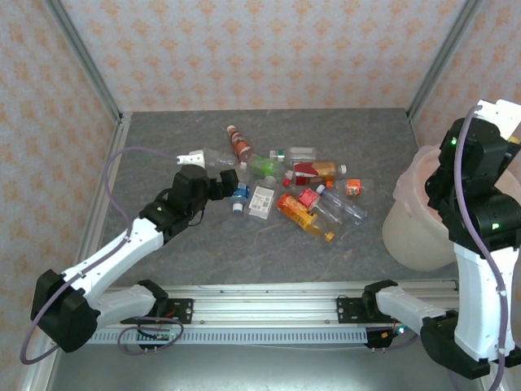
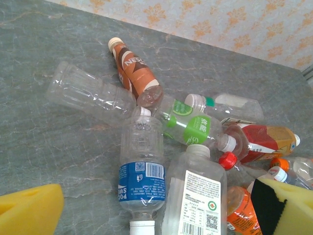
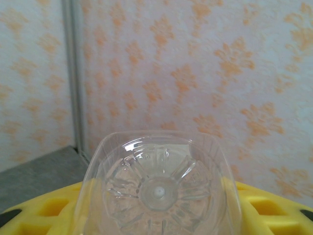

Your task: Put the plastic bottles in the bin

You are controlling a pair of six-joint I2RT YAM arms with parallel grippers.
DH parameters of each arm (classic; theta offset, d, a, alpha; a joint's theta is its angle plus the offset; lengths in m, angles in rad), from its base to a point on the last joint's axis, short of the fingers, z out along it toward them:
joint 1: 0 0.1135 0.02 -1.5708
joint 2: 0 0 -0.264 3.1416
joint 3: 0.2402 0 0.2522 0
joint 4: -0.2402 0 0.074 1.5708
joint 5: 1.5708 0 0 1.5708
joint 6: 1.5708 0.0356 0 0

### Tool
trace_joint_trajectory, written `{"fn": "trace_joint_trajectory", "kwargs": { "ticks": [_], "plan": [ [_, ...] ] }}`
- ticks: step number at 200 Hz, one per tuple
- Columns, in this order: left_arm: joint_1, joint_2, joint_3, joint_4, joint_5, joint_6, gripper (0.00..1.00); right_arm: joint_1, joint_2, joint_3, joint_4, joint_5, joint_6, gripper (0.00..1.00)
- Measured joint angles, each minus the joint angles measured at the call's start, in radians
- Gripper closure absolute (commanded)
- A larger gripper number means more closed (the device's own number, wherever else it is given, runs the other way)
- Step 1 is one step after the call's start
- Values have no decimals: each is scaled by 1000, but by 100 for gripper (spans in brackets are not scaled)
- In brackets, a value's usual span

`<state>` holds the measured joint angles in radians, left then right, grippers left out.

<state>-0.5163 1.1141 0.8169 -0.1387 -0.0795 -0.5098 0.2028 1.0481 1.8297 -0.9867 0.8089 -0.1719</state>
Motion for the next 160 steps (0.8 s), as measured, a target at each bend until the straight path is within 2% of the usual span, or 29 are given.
{"fn": "trace_joint_trajectory", "kwargs": {
  "ticks": [29, 51, 66, 98, 133, 160],
  "plan": [
    [0, 23, 13, -14, -6, -37, 0, -179, 24, -53, -72, -64, 30, 75],
    [5, 39, 29, -37, -10, -65, 0, -351, 72, -106, -121, -184, 61, 75],
    [14, 46, 35, -43, -9, -79, 0, -428, 116, -137, -143, -261, 81, 74],
    [26, 76, 67, -90, 5, -96, 0, -500, 190, -217, -183, -389, 103, 72],
    [26, 105, 86, -139, 39, -111, 0, -541, 241, -305, -183, -448, 109, 70],
    [26, 106, 83, -147, 55, -139, 0, -546, 286, -310, -160, -485, 124, 60]
  ]
}}
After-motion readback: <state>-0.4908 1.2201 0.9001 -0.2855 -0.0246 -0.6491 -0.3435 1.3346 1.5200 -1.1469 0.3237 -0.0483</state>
